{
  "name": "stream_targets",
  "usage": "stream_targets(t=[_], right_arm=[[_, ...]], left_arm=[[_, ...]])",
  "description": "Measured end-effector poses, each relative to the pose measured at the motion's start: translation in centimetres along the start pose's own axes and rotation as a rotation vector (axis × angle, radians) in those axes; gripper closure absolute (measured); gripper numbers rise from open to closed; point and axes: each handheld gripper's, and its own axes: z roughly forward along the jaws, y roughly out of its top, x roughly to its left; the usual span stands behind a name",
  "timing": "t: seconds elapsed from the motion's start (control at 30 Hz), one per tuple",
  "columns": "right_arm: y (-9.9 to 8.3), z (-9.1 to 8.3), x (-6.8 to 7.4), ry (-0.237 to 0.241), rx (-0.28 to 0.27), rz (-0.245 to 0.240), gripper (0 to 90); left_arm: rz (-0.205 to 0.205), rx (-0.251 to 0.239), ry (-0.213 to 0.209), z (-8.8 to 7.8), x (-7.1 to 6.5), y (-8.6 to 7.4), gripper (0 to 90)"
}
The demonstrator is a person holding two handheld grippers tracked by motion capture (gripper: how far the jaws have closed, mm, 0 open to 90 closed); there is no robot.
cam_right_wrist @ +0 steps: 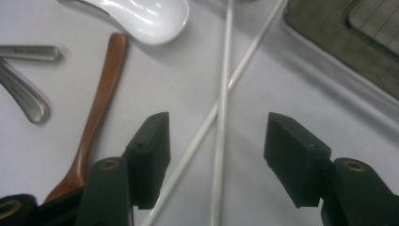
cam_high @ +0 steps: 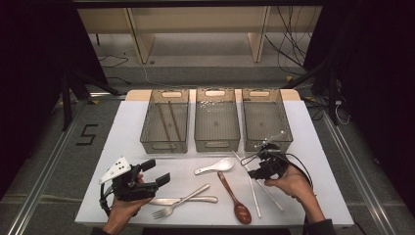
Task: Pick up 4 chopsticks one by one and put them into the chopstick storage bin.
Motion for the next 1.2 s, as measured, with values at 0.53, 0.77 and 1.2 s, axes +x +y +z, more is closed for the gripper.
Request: stream_targets(t=[0.53, 0.77, 1.2], right_arm=[[-0.9, 1.9, 0.4, -0.031, 0.139, -0.037, 64.9], [-0.9, 2.1, 0.6, -0.039, 0.163, -0.054, 71.9], [-0.9, 2.7, 0.9, -0.078, 0.210, -0.064, 82.2]], left_arm=[[0.003, -0.001, -0.003, 0.0, 0.0, 0.0, 16.1], [0.005, 0.001, -0.004, 0.0, 0.0, 0.0, 16.2], [0.005, 0.000, -0.005, 0.0, 0.0, 0.0, 16.2]])
